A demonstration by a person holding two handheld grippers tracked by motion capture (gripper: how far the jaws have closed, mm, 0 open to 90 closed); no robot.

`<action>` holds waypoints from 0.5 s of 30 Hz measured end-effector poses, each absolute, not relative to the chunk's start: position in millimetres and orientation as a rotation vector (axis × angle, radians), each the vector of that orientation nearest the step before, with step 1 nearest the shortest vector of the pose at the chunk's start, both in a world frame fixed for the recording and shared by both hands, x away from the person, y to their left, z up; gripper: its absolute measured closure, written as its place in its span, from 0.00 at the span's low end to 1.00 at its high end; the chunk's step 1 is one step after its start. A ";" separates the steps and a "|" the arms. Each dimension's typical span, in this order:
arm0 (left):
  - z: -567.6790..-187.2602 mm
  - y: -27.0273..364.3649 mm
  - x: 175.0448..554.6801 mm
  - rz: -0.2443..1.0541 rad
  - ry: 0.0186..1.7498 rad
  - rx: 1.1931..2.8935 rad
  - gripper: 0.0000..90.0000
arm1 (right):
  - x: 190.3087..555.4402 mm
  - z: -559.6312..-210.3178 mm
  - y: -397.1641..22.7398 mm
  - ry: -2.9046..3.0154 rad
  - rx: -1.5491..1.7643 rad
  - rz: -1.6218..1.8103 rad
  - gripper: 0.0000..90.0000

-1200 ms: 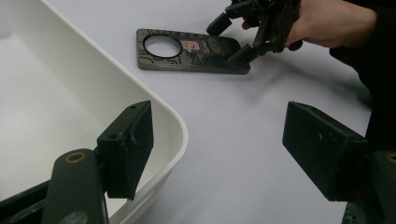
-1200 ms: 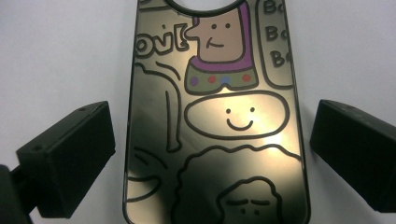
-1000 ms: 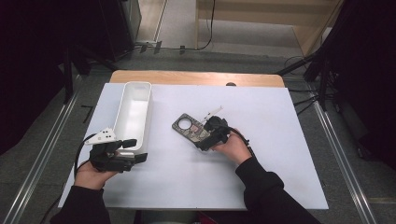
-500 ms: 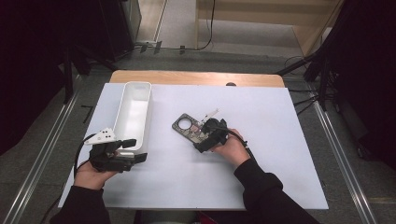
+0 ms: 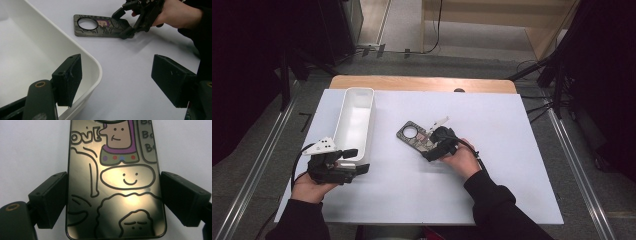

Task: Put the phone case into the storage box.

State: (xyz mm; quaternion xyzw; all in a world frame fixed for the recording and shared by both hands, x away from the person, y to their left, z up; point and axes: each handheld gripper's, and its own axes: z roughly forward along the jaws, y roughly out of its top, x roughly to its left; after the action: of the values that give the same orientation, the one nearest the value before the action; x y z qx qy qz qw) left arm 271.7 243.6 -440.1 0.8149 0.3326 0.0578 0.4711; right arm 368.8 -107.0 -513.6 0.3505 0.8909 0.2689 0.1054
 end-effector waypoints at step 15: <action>-439.0 246.0 270.4 0.151 0.817 1.946 0.28 | 368.7 -513.6 -108.0 2.619 1.046 0.810 0.12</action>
State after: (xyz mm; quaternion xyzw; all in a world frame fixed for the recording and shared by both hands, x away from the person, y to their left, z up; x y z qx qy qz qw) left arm 270.4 246.0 -439.0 0.8015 0.3364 0.0620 0.4905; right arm 368.7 -108.0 -513.6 0.3544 0.8879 0.2745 0.1035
